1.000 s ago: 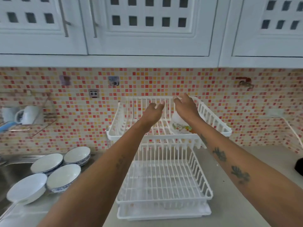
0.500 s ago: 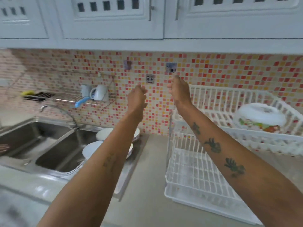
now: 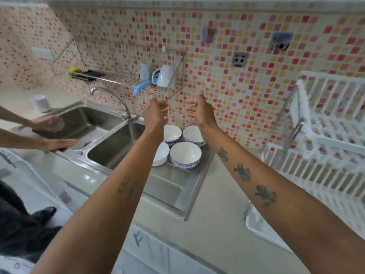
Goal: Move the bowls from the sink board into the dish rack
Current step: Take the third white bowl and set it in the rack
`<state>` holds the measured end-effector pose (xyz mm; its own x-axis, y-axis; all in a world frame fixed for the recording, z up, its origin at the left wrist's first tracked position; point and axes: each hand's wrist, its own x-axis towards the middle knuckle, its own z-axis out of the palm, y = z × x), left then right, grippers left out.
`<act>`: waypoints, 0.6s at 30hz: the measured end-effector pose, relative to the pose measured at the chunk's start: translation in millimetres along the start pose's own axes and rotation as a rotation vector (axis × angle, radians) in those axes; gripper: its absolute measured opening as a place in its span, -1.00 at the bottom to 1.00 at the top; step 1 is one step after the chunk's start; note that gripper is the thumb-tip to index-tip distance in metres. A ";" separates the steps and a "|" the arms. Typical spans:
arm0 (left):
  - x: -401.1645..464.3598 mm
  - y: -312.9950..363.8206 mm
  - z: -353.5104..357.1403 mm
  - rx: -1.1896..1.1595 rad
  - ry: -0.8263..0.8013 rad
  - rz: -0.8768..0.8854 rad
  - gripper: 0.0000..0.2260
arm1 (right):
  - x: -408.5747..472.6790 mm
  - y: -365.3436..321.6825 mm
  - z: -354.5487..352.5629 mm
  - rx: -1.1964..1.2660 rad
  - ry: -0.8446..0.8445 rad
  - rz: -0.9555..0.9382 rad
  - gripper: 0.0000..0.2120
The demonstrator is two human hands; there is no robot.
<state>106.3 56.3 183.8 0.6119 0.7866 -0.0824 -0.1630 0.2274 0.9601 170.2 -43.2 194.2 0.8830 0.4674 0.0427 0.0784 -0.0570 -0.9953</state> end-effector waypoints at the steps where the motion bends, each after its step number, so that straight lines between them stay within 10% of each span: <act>1: 8.6 -7.7 -6.6 0.000 0.007 -0.021 -0.60 | 5.6 11.3 5.5 0.008 0.003 0.034 -0.40; 18: 133.6 -170.8 -82.5 0.061 0.396 -0.232 -0.72 | 76.5 177.4 74.9 0.121 0.002 0.516 -0.38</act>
<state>152.1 169.9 -13.2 0.2821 0.8802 -0.3816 -0.0035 0.3987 0.9171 217.0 48.5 14.3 0.7938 0.4035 -0.4551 -0.4203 -0.1771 -0.8900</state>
